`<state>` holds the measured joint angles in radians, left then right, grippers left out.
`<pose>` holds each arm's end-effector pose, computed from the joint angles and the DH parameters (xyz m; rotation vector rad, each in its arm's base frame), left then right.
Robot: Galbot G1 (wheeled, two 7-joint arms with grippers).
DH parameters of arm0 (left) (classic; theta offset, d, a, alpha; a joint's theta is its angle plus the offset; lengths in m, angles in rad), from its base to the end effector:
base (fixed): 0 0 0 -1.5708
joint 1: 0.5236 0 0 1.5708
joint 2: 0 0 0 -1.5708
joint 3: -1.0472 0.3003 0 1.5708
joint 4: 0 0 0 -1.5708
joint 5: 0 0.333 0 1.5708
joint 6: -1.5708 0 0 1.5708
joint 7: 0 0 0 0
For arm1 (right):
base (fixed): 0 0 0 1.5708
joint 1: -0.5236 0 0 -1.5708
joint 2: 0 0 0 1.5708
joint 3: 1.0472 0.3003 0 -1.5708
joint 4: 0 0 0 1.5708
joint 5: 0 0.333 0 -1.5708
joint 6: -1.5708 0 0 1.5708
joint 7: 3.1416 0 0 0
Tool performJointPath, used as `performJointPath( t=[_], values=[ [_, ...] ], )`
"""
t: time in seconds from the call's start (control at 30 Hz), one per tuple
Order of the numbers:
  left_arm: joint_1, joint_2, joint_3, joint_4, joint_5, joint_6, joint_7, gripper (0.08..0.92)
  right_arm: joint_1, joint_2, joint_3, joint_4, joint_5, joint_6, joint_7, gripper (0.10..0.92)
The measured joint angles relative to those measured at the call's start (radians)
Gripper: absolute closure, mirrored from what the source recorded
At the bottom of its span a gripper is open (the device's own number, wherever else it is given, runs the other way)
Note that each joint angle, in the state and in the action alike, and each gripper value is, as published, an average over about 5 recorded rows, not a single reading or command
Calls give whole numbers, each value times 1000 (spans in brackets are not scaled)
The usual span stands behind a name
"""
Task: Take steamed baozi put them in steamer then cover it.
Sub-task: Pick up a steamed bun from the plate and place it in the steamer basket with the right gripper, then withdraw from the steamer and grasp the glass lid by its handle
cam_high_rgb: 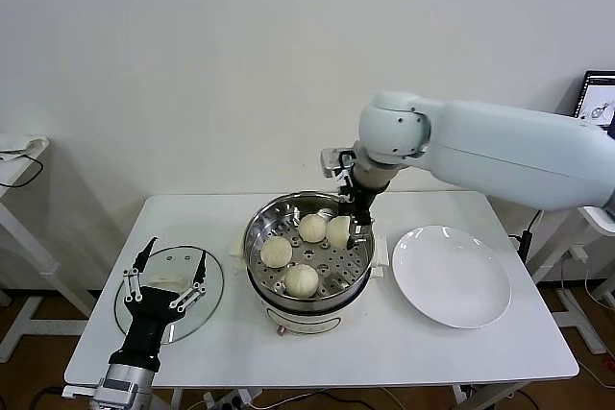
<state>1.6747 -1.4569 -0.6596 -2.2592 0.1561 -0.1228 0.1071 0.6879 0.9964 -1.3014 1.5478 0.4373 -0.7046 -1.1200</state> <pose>0.1568 0.0447 -0.2178 0.1226 2.9273 0.5058 0.4415 0.1032 -0.0117 1.3850 -1.3035 1.3811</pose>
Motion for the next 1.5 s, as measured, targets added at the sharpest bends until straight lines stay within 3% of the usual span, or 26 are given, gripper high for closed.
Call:
performJointPath(
  t=[0.67,0.9,1.03,1.5],
  values=[
    [1,0,0,8,-3,4,0,177,-179,48,49,-91,-146,-6,-7,321],
    [-1,-1,0,9,-2,4,0,177,-210,52,67,-109,-171,-5,-4,254],
    [-2,-1,1,12,-2,4,0,177,-214,44,88,-106,-173,-1,-4,207],
    [-10,-6,10,25,0,4,0,177,-201,-105,260,-57,-89,34,-38,203]
  ],
)
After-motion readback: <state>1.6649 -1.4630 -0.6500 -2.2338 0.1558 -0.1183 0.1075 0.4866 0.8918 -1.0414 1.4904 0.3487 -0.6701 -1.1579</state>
